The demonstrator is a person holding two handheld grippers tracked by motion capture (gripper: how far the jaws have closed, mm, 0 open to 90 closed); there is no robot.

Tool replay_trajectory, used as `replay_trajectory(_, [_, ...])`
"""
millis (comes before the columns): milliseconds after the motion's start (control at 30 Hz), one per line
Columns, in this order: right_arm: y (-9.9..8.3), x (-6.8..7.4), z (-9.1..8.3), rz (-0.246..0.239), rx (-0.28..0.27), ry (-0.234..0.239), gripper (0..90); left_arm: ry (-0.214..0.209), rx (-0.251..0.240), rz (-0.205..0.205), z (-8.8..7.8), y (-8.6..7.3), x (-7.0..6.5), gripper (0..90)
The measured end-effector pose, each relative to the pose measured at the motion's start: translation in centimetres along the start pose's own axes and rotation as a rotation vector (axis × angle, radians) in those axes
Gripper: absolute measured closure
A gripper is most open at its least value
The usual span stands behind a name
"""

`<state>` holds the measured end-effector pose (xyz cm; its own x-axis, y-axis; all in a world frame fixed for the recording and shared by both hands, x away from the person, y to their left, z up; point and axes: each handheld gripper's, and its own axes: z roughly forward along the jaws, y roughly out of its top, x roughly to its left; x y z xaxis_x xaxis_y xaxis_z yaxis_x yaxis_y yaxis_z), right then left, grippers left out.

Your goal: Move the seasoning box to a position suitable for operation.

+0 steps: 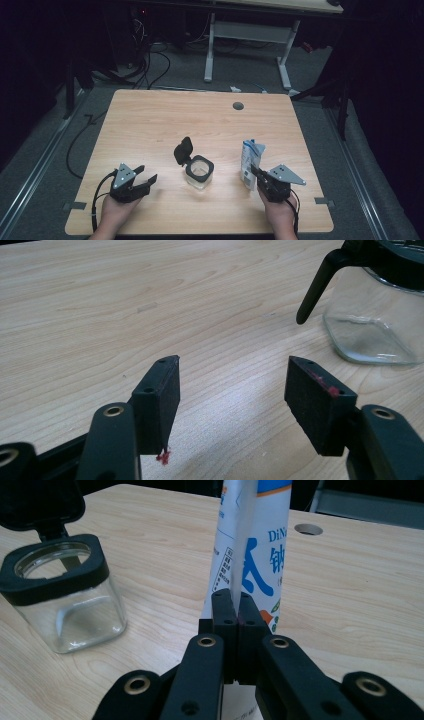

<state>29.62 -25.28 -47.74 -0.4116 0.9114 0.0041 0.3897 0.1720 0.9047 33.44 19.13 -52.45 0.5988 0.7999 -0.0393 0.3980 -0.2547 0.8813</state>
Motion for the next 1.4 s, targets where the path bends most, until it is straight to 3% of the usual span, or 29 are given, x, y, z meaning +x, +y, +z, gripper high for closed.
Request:
replay_trajectory(267, [-1.3,-0.4,-0.9,0.036,-0.009,0.001,88.5,-0.002,0.002,0.005,0.1,0.0,-0.1,39.5])
replay_trajectory(467, [-1.7,-0.2,-1.2,0.056,0.001,-0.011,76.6,-0.003,0.003,0.004,0.1,0.0,-0.2,39.4])
replay_trajectory(600, [-2.2,0.1,-0.8,0.062,0.030,-0.022,63.6,-0.004,0.009,0.006,0.2,-0.1,-0.2,39.4])
replay_trajectory(767, [-2.3,0.6,-0.3,0.059,0.046,-0.054,60.1,-0.002,0.006,0.003,0.1,-0.1,-0.1,39.4])
replay_trajectory(900, [-2.2,0.6,-0.1,0.067,0.048,-0.076,62.9,0.000,0.005,0.004,0.1,-0.1,0.0,39.3])
replay_trajectory(1100, [-1.9,0.5,-0.2,0.055,0.017,-0.092,74.1,-0.004,0.006,0.002,0.1,-0.1,-0.1,39.4])
replay_trajectory(1400, [-1.6,0.2,0.0,0.049,0.024,-0.077,84.3,-0.005,0.008,0.000,0.1,-0.1,-0.1,39.4])
